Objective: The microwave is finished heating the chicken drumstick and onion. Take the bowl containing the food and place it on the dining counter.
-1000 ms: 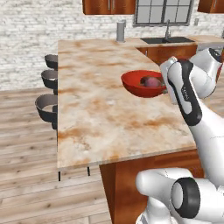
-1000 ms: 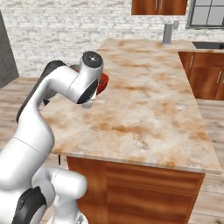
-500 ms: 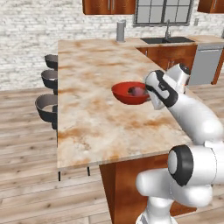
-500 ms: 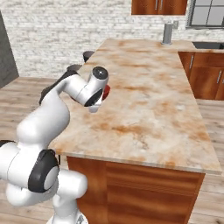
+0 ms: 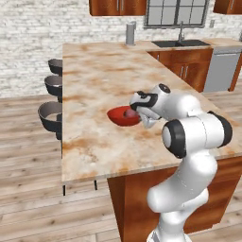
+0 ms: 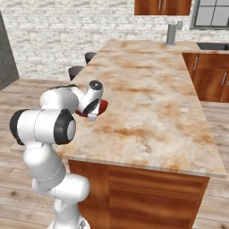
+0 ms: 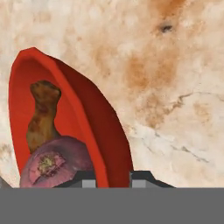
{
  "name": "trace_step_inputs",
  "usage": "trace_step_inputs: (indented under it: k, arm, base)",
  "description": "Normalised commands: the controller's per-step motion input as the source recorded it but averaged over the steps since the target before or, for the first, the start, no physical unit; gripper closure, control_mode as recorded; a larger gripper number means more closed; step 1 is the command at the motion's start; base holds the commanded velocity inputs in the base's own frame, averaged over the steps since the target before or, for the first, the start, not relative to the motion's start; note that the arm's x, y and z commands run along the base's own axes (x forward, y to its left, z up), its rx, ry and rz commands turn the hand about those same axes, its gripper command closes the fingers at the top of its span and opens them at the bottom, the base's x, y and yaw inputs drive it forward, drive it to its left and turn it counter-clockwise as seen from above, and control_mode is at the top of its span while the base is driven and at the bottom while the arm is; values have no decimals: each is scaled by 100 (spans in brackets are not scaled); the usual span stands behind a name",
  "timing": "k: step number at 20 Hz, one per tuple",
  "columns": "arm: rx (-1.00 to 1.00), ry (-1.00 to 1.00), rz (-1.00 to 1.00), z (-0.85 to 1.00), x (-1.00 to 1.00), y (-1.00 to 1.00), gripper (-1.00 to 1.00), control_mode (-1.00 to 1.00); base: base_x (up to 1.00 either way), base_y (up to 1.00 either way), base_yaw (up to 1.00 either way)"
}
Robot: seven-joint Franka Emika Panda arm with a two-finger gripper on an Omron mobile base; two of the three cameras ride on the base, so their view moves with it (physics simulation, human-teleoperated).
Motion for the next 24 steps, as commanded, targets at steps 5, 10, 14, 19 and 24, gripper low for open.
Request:
trace_step_inputs:
  k: [5,10,14,19,24]
  arm:
    - [0,0,0,-55,96,32,100,-100]
    - [0,-2,0,-33,62,11,100,-100]
    - [-7,-8,0,-24,50,21,100,-100]
    - [-9,-3,0,-39,48,12,100,-100]
    - [1,-1,-5,15,1,1,-100,-100]
  base:
    - [0,0,0]
    - [0,0,0]
    - [0,0,0]
    - [0,0,0]
    - [0,0,0]
